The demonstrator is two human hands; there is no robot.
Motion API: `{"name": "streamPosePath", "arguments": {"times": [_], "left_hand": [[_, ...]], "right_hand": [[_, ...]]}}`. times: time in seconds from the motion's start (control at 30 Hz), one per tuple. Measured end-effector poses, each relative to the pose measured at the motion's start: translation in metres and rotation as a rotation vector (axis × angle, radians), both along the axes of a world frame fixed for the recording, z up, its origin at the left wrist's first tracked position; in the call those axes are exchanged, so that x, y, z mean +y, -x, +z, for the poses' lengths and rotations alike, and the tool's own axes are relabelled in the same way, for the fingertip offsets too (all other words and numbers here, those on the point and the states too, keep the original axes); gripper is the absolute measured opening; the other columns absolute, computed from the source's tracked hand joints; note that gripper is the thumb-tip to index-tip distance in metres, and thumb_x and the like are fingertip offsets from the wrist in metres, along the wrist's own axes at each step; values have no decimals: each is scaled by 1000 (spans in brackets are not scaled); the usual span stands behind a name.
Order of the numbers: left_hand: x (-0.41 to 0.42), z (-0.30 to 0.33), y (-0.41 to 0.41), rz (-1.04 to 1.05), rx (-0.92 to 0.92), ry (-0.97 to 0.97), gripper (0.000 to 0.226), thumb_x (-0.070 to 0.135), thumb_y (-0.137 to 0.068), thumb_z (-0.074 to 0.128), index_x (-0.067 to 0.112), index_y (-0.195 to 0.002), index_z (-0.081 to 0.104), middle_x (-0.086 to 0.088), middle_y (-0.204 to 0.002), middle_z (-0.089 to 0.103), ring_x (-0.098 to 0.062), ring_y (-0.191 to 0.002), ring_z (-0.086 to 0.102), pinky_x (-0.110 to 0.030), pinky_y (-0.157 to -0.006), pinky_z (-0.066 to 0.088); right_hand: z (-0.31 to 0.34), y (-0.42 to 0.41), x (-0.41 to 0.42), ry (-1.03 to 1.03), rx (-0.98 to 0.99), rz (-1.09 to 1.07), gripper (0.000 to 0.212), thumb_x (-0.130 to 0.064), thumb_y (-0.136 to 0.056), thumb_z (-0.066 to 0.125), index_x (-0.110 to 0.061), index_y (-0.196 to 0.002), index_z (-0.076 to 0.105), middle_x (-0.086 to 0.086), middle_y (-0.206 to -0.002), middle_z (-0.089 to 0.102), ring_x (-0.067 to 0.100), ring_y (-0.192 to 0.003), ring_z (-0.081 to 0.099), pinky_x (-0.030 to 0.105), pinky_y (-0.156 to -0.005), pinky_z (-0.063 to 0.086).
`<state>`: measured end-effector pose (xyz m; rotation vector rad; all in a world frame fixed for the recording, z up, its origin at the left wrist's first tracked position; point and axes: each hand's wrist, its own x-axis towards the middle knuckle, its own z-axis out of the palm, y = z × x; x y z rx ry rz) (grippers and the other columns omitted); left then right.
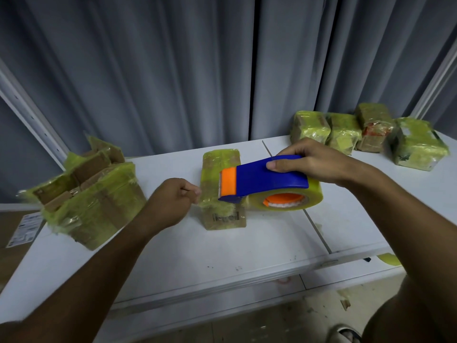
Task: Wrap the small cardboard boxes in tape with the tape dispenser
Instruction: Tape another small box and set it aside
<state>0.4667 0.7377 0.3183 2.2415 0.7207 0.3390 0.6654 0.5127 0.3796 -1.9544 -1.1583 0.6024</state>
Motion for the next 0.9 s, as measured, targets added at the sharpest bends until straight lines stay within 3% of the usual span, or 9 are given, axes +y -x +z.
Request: {"name": "streamPosePath", "arguments": {"times": [0.2,0.33,0.47,0.6,0.73,0.9], "left_hand": [[12,-10,11,7,15,-18,26,6,-93,57,20,-74,68,7,-80,70,-6,-81,63,-19,-69,45],[5,-16,7,28,29,13,21,19,-94,61,15,-76,70,5,-79,70,-5,-76,62,-18,-65,45],[4,-18,5,62,-20,6,26,38,-90,66,16,-77,68,11,-64,62,-2,-61,57,-21,-58,41],[8,-26,1,90,2,24,27,45,-85,70,19,-79,68,5,-71,65,-12,-69,60,-25,-62,42],[4,-29,-3,101,39,98,29,45,-87,68,16,-84,67,4,-80,66,-11,-76,60,-25,-62,42],[11,-29,-8,110,79,230,36,40,-89,68,11,-67,64,0,-70,62,-15,-69,53,-28,-65,40]], "right_hand": [[-1,-12,-14,-12,-35,-57,38,-56,-76,65,-21,-88,75,-7,-80,77,12,-73,74,25,-64,51],[-7,-12,-13,14,-103,-30,44,-56,-78,64,-16,-93,76,-6,-80,77,12,-74,73,26,-65,51],[-8,-13,-13,2,-91,-39,41,-55,-79,65,-17,-91,75,-6,-79,77,12,-73,73,25,-65,50],[-11,-15,-11,15,-146,-39,46,-58,-78,63,-17,-95,76,-6,-83,77,13,-77,74,28,-66,53],[-14,-16,-9,55,-154,-67,48,-61,-77,62,-19,-97,75,-8,-84,77,11,-78,74,28,-68,56],[-16,-16,-4,73,-138,-85,54,-64,-75,62,-16,-97,75,-5,-83,78,15,-79,75,33,-73,58]]}}
